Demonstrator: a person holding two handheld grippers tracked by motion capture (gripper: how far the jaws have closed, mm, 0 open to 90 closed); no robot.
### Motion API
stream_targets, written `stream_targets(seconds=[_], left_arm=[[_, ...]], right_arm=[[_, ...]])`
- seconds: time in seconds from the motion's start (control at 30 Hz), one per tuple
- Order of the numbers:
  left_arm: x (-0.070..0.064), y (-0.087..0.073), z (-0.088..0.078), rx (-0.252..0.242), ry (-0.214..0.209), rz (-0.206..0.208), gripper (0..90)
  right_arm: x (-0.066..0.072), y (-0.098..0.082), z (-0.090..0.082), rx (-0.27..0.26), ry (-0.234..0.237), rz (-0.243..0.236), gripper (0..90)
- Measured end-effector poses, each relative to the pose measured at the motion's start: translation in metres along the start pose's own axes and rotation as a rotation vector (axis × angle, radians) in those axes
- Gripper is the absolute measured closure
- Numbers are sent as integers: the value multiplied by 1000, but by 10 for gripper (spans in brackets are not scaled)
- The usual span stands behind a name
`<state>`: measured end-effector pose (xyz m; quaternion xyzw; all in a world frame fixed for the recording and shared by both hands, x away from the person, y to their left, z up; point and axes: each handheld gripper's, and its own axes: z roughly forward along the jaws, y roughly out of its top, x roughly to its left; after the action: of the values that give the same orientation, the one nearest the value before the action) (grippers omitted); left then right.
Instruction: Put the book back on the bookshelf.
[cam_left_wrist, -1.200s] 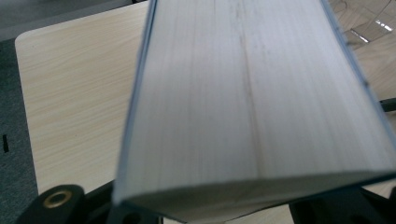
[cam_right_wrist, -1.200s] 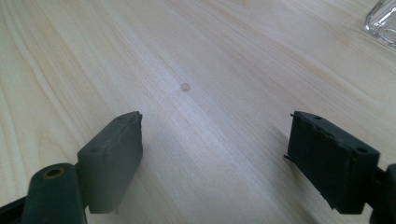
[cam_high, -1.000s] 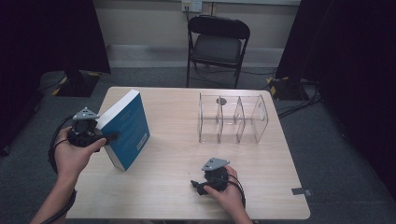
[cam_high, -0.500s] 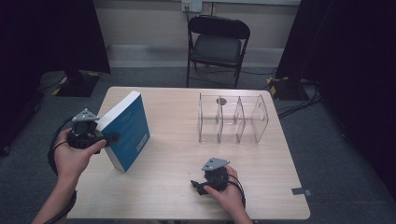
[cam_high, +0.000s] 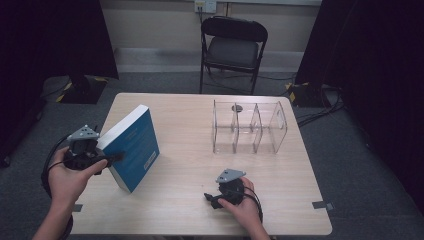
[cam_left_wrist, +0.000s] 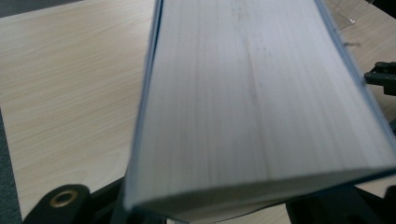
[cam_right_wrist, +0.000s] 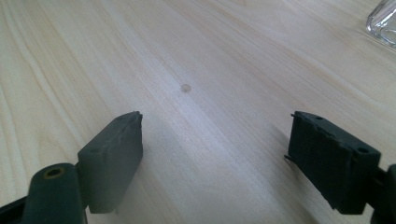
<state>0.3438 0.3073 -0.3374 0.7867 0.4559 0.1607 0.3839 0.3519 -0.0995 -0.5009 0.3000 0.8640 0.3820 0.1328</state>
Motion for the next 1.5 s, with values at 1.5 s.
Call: stream_targets(seconds=[1.5], left_arm=[[-6,20,12,-71,-31,103,618]], right_arm=[[-1,3,3,5,9,-6,169]])
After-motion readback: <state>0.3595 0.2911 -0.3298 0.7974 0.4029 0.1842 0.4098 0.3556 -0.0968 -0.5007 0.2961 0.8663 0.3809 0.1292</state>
